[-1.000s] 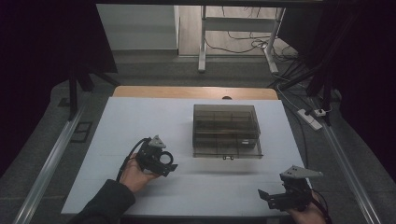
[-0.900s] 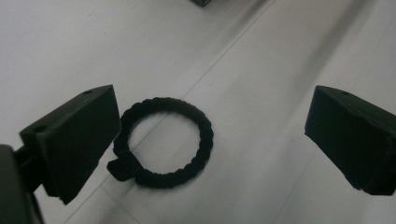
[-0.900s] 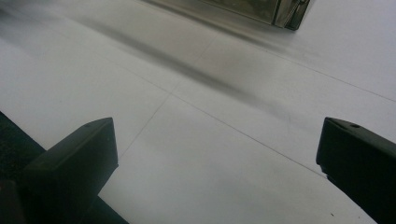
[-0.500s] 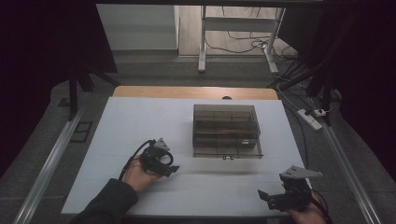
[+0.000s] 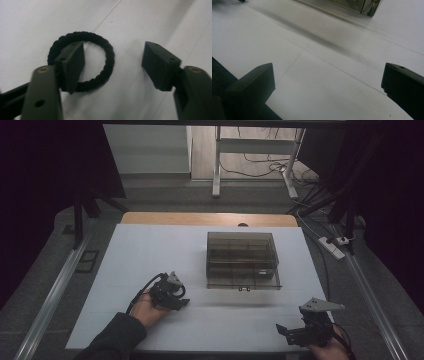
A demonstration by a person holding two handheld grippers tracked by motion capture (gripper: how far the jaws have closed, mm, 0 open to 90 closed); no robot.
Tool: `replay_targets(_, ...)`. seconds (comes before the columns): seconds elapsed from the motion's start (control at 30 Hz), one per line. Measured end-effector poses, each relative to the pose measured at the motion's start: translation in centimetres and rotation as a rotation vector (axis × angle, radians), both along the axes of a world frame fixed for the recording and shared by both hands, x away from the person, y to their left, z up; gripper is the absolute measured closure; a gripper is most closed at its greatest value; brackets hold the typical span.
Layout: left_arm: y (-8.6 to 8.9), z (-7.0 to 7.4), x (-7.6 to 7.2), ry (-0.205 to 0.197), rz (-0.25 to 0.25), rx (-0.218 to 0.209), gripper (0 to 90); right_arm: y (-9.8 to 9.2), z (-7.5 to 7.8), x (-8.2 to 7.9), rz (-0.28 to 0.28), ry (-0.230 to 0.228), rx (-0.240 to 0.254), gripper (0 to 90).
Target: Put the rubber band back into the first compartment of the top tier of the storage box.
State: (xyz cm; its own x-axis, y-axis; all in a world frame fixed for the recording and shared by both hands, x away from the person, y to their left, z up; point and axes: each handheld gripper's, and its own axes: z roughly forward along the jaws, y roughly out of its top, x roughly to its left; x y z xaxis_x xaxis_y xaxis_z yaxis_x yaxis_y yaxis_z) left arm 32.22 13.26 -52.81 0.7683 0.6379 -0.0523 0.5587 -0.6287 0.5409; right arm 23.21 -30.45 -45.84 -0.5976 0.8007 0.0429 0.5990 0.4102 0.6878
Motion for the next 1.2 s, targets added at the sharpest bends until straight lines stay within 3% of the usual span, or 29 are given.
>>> replay_targets(0.4, 0.7, 0.2, 0.2, 0.048, 0.000, -0.034, 80.6, 0.1, 0.0, 0.0, 0.009, 0.008, -0.005, 0.0)
replay_targets(0.53, 0.6, 0.3, 0.2, 0.075, 0.021, -0.043, 85.2, 0.1, -0.1, 0.0, 0.009, 0.009, -0.009, 0.0)
replay_targets(0.87, 0.4, 0.5, 0.2, 0.082, 0.042, -0.036, 86.4, 0.1, -0.1, 0.0, 0.011, 0.011, -0.011, 0.0)
replay_targets(1.2, 0.6, 1.8, -0.1, 0.054, 0.044, -0.113, 86.5, 0.2, -0.1, 0.0, 0.012, 0.014, -0.013, 0.0)
